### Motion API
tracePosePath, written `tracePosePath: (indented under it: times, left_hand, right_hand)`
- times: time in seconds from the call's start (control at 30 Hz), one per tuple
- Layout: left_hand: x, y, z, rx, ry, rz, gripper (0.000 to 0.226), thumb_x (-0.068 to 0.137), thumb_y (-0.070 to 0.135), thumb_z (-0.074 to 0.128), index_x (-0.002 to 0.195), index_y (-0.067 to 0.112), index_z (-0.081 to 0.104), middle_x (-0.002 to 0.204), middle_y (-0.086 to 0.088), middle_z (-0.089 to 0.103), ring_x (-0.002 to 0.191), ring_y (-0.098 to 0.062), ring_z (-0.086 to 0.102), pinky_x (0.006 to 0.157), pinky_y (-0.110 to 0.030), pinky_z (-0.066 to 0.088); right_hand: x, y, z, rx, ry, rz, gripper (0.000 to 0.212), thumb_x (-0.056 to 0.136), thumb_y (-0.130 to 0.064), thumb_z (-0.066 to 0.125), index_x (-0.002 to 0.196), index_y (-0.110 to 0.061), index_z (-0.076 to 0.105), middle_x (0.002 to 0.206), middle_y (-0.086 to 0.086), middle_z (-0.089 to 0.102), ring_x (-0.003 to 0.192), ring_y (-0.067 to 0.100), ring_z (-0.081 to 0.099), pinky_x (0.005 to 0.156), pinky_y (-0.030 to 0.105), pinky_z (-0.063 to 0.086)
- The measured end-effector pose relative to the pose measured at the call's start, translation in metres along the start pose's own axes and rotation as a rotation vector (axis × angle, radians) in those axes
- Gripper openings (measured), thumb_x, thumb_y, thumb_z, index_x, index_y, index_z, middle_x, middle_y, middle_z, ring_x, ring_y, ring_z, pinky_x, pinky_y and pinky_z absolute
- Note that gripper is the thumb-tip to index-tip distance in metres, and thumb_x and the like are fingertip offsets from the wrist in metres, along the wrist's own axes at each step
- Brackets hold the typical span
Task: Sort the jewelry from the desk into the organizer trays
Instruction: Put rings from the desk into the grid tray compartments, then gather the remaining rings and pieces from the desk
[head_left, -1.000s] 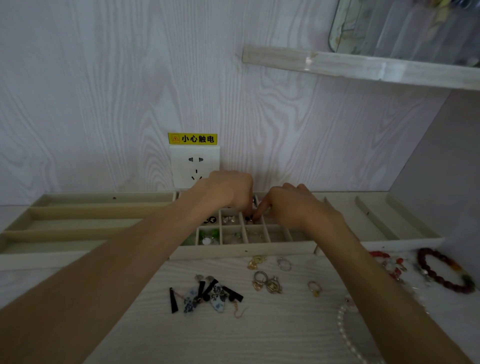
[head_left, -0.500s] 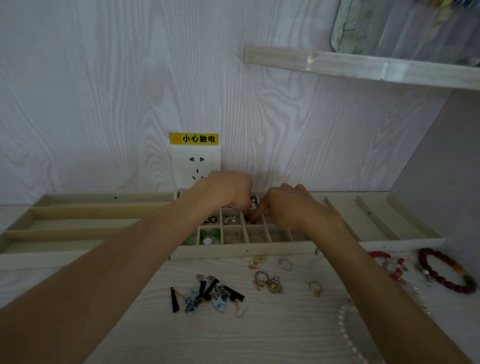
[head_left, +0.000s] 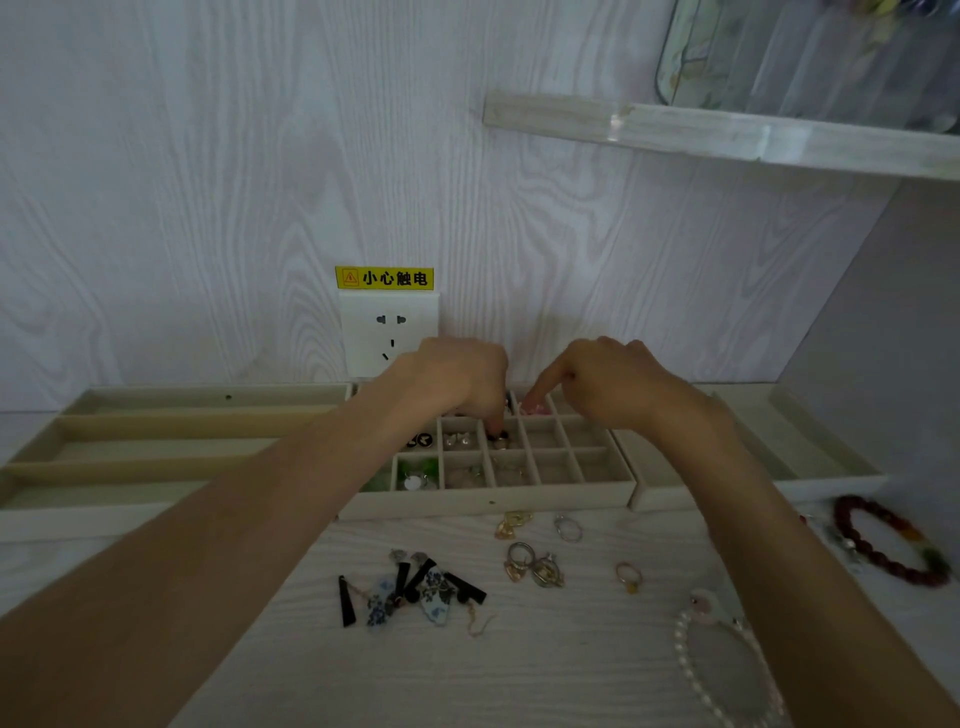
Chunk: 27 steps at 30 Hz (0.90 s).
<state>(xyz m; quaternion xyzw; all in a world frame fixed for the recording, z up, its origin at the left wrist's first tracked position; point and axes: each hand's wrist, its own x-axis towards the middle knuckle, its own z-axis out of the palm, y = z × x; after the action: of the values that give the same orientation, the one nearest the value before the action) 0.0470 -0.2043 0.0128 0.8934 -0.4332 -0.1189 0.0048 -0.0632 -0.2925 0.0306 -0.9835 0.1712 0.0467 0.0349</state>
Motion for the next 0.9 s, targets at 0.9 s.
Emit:
tracePosePath:
  times: [0.9]
  left_hand:
    - [-0.092, -0.031, 0.013, -0.436, 0.315, 0.143, 0.022, 0.086, 0.023, 0.062, 0.101, 0.038, 0.067, 0.094, 0.018, 0.061, 0.079, -0.003, 0.057, 0.073, -0.025, 0.045]
  right_hand:
    - [-0.091, 0.038, 0.045, 0.328, 0.082, 0.068, 0.022, 0.092, -0.026, 0.055, 0.111, -0.033, 0.065, 0.098, -0.015, 0.055, 0.091, 0.002, 0.049, 0.075, 0.015, 0.034]
